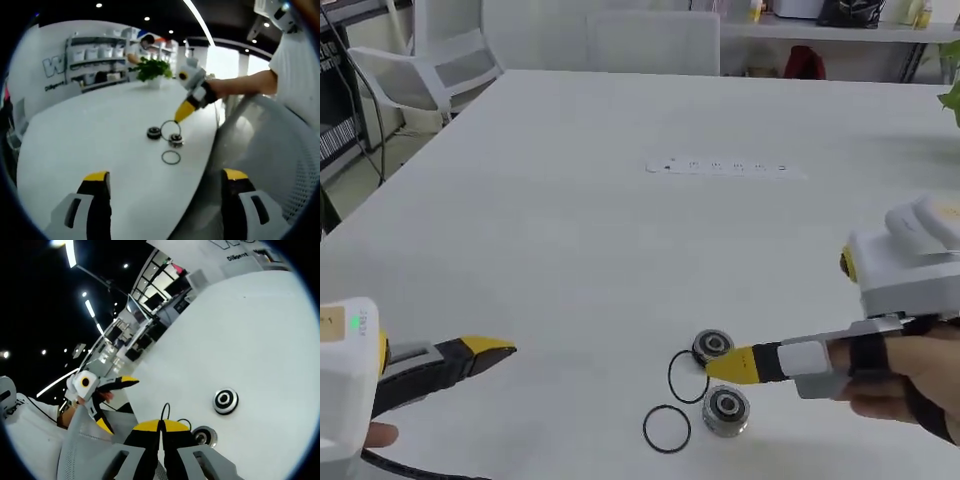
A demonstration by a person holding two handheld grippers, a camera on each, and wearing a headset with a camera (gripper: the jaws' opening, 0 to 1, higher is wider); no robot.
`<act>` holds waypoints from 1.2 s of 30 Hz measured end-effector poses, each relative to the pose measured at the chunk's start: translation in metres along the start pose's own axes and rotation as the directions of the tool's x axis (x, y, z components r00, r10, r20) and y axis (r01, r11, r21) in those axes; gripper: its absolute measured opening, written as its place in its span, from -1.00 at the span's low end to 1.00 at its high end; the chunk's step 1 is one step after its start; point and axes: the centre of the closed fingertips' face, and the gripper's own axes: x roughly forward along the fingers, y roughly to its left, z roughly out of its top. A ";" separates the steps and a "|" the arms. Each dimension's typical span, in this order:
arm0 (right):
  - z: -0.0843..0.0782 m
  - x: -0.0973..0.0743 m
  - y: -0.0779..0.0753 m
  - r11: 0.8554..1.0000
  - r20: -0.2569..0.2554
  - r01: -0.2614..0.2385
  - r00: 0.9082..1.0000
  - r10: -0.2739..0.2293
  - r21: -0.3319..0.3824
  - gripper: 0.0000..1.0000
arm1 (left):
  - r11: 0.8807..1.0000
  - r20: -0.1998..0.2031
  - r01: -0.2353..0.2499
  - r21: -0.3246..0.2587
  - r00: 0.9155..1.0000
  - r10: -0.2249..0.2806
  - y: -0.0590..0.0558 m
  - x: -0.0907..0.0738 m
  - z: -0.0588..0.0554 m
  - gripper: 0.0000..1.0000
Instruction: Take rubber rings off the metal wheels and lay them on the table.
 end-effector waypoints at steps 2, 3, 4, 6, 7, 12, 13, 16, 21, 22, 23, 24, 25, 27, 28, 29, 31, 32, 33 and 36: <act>0.000 0.005 0.006 1.000 -0.002 -0.013 1.000 0.013 -0.008 -1.00 | 1.000 -0.002 0.001 -0.001 1.000 -0.001 0.000 0.000 -0.001 0.87; -0.001 0.009 0.010 1.000 -0.007 -0.021 1.000 0.021 -0.016 -1.00 | 1.000 -0.002 0.002 -0.007 1.000 -0.002 -0.001 0.000 -0.001 0.86; -0.002 0.011 0.013 0.999 -0.009 -0.028 1.000 0.028 -0.020 -1.00 | 1.000 -0.002 0.001 -0.010 1.000 -0.001 0.000 0.000 -0.001 0.87; -0.004 0.017 0.018 0.999 -0.017 -0.043 0.999 0.043 -0.027 -1.00 | 1.000 0.006 -0.006 -0.014 1.000 0.006 0.001 0.000 0.000 0.88; -0.005 0.019 0.020 0.999 -0.022 -0.047 0.999 0.046 -0.028 -1.00 | 1.000 0.009 -0.007 -0.016 1.000 0.008 0.001 0.000 0.000 0.88; -0.013 0.026 0.024 0.998 -0.057 -0.057 0.997 0.054 -0.041 -1.00 | 1.000 0.015 0.004 -0.030 1.000 -0.004 -0.001 0.000 0.000 0.90; -0.014 0.028 0.024 0.997 -0.062 -0.062 0.996 0.059 -0.040 -1.00 | 1.000 0.017 0.004 -0.027 1.000 -0.004 -0.001 0.000 0.001 0.91; -0.018 0.031 0.023 0.997 -0.080 -0.061 0.995 0.057 -0.044 -1.00 | 1.000 0.014 0.003 -0.022 1.000 -0.003 -0.001 0.000 0.001 0.94; -0.029 0.036 0.022 0.998 -0.116 -0.058 0.992 0.053 -0.034 -1.00 | 0.999 0.026 0.007 -0.036 1.000 -0.006 -0.001 0.001 0.002 0.96; -0.030 0.037 0.021 0.998 -0.120 -0.057 0.991 0.052 -0.032 -1.00 | 0.999 0.028 0.006 -0.037 1.000 -0.005 -0.001 0.001 0.003 0.97; -0.031 0.037 0.020 0.998 -0.126 -0.052 0.991 0.048 -0.030 -1.00 | 0.999 0.030 0.004 -0.038 1.000 -0.002 0.000 0.001 0.003 0.99; -0.032 0.038 0.019 0.998 -0.130 -0.048 0.991 0.043 -0.030 -1.00 | 0.999 0.030 0.002 -0.038 1.000 -0.001 0.000 0.001 0.003 0.99; -0.034 0.038 0.017 0.999 -0.139 -0.042 0.990 0.037 -0.032 -1.00 | 0.999 0.025 0.001 -0.039 1.000 0.000 0.000 0.001 0.002 0.99; -0.037 0.038 0.013 0.999 -0.150 -0.034 0.988 0.028 -0.035 -1.00 | 0.999 0.019 0.001 -0.039 1.000 0.000 0.000 0.001 0.001 0.98; -0.038 0.039 0.011 0.999 -0.155 -0.027 0.988 0.021 -0.036 -1.00 | 0.999 0.016 0.000 -0.040 1.000 0.000 0.000 0.001 0.000 0.98; -0.039 0.039 0.009 0.999 -0.158 -0.021 0.987 0.014 -0.038 -1.00 | 0.999 0.015 0.001 -0.041 1.000 0.000 0.000 0.001 0.000 0.98; -0.039 0.038 0.004 0.999 -0.161 0.002 0.987 -0.009 -0.039 -1.00 | 0.999 0.007 0.000 -0.043 1.000 0.000 0.000 0.001 -0.002 0.98; -0.039 0.038 0.001 0.999 -0.163 0.010 0.986 -0.016 -0.036 -1.00 | 0.999 0.003 0.000 -0.043 1.000 0.000 0.000 0.001 -0.002 0.97; -0.039 0.038 -0.001 0.999 -0.164 0.016 0.986 -0.022 -0.035 -1.00 | 0.999 0.002 0.000 -0.044 1.000 0.000 0.001 0.001 -0.002 0.97; -0.040 0.036 -0.008 0.998 -0.170 0.051 0.984 -0.055 -0.032 -1.00 | 0.999 0.008 0.002 -0.046 1.000 -0.002 0.000 0.001 -0.001 0.98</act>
